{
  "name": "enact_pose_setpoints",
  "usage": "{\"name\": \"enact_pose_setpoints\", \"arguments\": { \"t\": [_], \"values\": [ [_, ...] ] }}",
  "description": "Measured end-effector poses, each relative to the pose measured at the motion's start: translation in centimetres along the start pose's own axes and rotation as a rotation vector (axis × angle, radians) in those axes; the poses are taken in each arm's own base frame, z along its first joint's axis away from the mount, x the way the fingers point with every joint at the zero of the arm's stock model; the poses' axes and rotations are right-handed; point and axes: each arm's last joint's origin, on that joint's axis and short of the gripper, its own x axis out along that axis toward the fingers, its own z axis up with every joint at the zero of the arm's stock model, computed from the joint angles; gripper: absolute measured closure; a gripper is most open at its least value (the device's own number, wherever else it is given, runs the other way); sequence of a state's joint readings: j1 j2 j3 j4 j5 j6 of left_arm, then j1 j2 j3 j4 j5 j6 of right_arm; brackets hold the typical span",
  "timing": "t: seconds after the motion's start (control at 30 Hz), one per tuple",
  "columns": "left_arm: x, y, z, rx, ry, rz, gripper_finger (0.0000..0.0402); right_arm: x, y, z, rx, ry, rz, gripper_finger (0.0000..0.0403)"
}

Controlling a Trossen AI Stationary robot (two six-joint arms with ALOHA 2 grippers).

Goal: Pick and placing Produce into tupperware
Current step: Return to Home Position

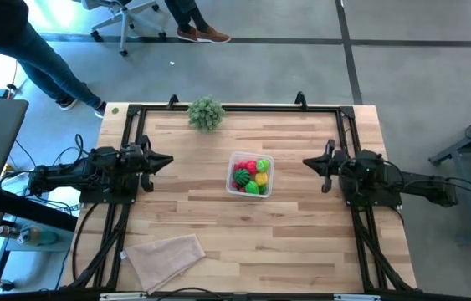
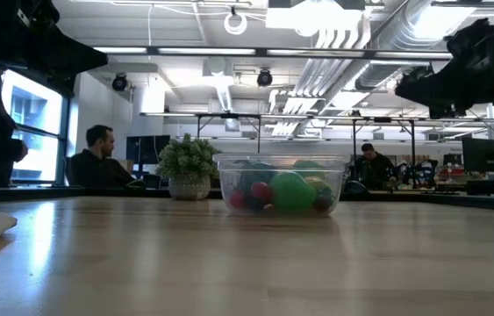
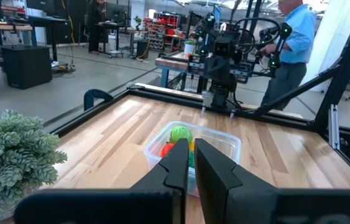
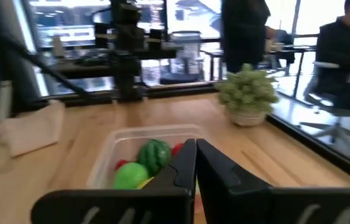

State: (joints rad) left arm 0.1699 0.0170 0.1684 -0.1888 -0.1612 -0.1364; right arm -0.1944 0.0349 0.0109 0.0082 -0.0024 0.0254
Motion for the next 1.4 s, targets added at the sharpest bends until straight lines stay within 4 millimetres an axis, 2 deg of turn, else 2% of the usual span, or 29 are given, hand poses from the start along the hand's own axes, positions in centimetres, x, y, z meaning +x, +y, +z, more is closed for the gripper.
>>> {"name": "enact_pose_setpoints", "arguments": {
  "t": [1.4],
  "values": [
    [0.0,0.0,0.0,0.0,0.0,0.0,0.0385,0.01,-0.04,-0.02,0.0,0.006,-0.013,0.0401]
  ]
}}
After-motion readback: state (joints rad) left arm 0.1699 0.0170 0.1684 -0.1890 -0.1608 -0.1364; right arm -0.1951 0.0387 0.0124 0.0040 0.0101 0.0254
